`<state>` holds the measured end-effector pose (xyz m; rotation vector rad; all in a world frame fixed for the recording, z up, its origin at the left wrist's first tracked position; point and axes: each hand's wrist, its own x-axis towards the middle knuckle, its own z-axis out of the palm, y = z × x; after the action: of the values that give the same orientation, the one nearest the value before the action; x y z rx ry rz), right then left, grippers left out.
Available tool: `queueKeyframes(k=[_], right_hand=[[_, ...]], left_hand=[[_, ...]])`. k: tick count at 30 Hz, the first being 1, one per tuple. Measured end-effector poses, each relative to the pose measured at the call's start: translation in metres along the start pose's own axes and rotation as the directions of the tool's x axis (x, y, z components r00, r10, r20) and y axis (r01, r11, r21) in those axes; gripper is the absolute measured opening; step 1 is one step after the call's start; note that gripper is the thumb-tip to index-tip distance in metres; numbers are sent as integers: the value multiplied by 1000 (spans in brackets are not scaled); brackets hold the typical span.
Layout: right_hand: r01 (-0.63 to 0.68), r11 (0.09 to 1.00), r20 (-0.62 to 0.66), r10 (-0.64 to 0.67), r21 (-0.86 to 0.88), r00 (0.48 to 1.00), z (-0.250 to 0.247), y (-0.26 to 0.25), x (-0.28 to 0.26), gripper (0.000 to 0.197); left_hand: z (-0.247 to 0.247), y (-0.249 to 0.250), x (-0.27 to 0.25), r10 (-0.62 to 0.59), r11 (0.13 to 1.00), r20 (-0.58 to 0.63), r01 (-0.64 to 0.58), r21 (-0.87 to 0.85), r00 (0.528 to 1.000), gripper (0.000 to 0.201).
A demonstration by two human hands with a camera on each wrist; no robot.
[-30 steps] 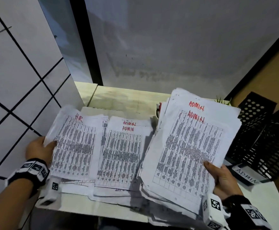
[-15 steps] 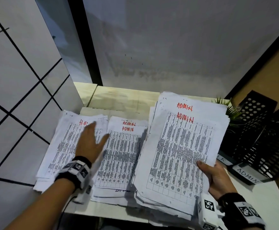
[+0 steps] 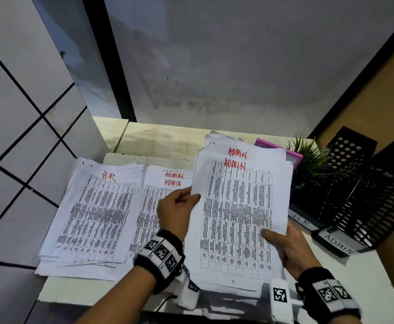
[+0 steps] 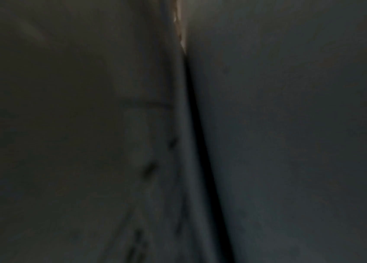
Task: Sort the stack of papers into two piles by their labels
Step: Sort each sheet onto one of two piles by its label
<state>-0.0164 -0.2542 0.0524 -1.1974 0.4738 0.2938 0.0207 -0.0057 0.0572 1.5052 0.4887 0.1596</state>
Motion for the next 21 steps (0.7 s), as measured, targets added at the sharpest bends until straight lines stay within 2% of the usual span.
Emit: queueKeyframes(k=[2, 4, 6, 8, 10, 12, 15, 17, 20, 21], right_hand=[[12, 1000, -22, -12, -13, 1000, 1, 3, 0, 65], [14, 1000, -28, -15, -16, 1000, 1, 6, 0, 51], [8, 999, -27, -9, -35, 1000, 1, 8, 1, 39], [1, 999, -26, -2, -47, 1000, 0, 9, 2, 36], [-2, 999, -30, 0, -53, 1000, 0, 8, 3, 37], [1, 999, -40, -3, -48, 999, 0, 7, 4, 36], [-2, 998, -49, -1, -63, 999, -1, 8, 6, 35], [2, 997, -47, -6, -83, 999, -1, 9, 7, 37], [7, 991, -59, -15, -135, 998, 0, 9, 6, 39], [8, 989, -62, -17, -146, 998, 1, 8, 6, 38]], left_hand=[[-3, -5, -1, 6, 1000, 13, -6, 11, 1000, 33], [-6, -8, -5, 41, 998, 40, -43, 36, 998, 38], [-11, -10, -11, 193, 975, 70, -199, 101, 979, 39], [-17, -12, -16, 388, 909, 108, -400, 117, 915, 44], [-17, -16, -22, 512, 841, 179, -532, 97, 840, 47], [-16, -16, -32, 540, 812, 286, -580, 73, 792, 38], [-15, -12, -43, 481, 814, 429, -571, 105, 765, 19], [-14, -7, -45, 404, 824, 487, -539, 174, 775, 20], [-7, -4, -39, 195, 959, 364, -255, 123, 911, 27], [-5, -2, -34, 132, 976, 309, -177, 125, 942, 31]])
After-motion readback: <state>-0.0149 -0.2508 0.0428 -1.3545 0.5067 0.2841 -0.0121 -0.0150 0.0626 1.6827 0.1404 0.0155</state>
